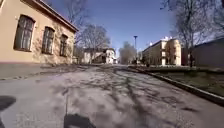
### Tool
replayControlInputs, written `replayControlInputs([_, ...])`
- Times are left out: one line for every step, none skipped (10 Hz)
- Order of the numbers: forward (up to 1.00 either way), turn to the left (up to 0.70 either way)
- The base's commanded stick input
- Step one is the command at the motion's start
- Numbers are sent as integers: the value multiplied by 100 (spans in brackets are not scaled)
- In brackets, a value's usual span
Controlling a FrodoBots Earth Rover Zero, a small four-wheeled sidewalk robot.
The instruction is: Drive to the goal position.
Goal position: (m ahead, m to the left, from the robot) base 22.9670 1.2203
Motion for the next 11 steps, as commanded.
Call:
replayControlInputs([85,0])
replayControlInputs([85,0])
replayControlInputs([85,0])
replayControlInputs([85,0])
replayControlInputs([85,0])
replayControlInputs([85,0])
replayControlInputs([85,0])
replayControlInputs([85,0])
replayControlInputs([85,0])
replayControlInputs([85,0])
replayControlInputs([85,0])
